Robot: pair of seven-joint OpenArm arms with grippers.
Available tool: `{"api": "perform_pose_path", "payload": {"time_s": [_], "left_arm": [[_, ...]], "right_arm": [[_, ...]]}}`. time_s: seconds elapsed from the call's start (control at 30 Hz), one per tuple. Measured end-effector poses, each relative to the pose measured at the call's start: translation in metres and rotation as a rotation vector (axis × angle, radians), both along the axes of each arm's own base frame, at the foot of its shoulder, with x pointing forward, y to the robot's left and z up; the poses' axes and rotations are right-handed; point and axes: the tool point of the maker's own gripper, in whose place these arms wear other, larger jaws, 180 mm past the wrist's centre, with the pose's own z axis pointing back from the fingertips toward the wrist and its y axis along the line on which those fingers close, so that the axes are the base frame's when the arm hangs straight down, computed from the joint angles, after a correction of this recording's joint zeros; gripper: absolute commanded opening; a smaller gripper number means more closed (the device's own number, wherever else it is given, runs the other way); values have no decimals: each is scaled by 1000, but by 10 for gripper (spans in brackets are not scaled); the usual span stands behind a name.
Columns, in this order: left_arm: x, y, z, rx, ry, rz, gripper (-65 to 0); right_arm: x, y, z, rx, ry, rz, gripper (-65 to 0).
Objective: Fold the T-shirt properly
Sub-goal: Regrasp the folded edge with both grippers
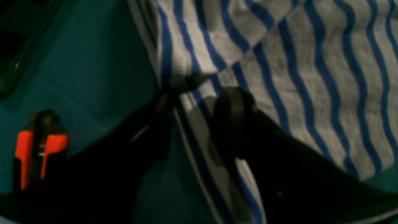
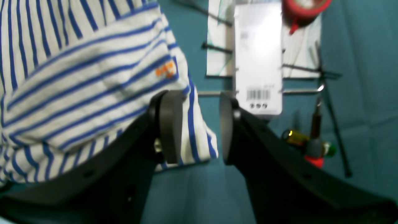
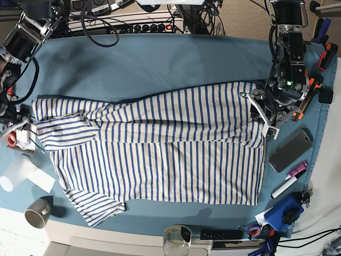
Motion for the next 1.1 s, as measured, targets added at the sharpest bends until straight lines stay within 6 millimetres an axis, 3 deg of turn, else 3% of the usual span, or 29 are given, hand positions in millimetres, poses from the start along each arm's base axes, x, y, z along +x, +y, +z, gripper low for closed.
{"api": "perform_pose_path", "payload": {"time_s": [0.13,0.33,0.53,0.8,1.1], "left_arm": [[0,0,0,-1,0,0,-392],[-1,0,-1,1,7,0,-392],[-1,0,-1,1,7,0,-392],[-2,0,-2,3,12,0,-392],[-2,0,-2,3,15,0,-392]], "right_arm": [[-11,9,-13,56,21,17,-443],[-12,16,-23,63,36,14,-393],[-17,30,-41,85,75,15,-392],[-27,13,-44,29,127,-72,-392],[-22,5,-40,-4,71,-98,-392]]}}
